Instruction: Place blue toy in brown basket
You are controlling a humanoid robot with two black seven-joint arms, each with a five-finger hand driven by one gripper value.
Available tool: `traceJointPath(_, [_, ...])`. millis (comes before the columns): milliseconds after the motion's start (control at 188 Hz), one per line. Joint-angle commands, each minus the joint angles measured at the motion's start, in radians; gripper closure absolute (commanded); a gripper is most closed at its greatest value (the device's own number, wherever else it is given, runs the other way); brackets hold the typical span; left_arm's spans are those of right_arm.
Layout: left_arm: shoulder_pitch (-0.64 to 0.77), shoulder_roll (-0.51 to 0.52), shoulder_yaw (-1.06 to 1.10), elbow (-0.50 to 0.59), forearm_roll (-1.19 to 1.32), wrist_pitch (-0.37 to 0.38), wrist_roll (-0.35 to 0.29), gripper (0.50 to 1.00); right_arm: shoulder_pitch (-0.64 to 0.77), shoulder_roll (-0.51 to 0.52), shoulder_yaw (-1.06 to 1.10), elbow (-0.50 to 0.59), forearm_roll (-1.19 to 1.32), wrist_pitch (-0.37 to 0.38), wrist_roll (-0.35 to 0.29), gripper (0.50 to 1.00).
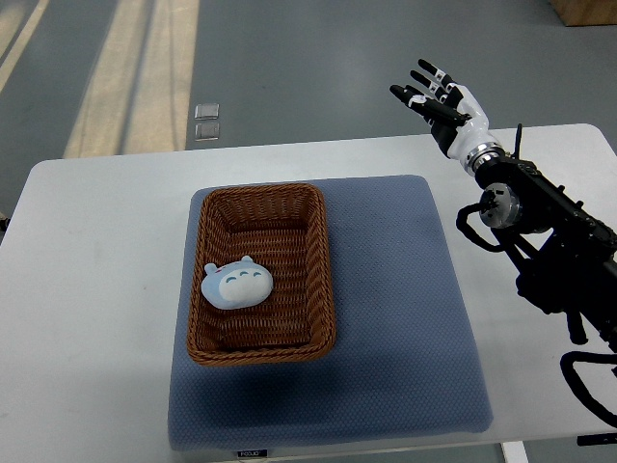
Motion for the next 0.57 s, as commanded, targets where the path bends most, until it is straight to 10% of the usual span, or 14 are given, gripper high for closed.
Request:
traceJointPath(0, [0.0, 0.0, 0.0, 0.001, 0.0, 0.0, 0.0, 0.5, 0.0, 0.002, 0.0, -0.044, 0.107, -0.015, 0.022, 0.605])
traceJointPath(569, [0.0, 0.0, 0.0, 0.001, 0.0, 0.0, 0.0, 0.5, -0.037, 0.035, -0.024, -0.062, 0.148, -0.014, 0.107, 0.589])
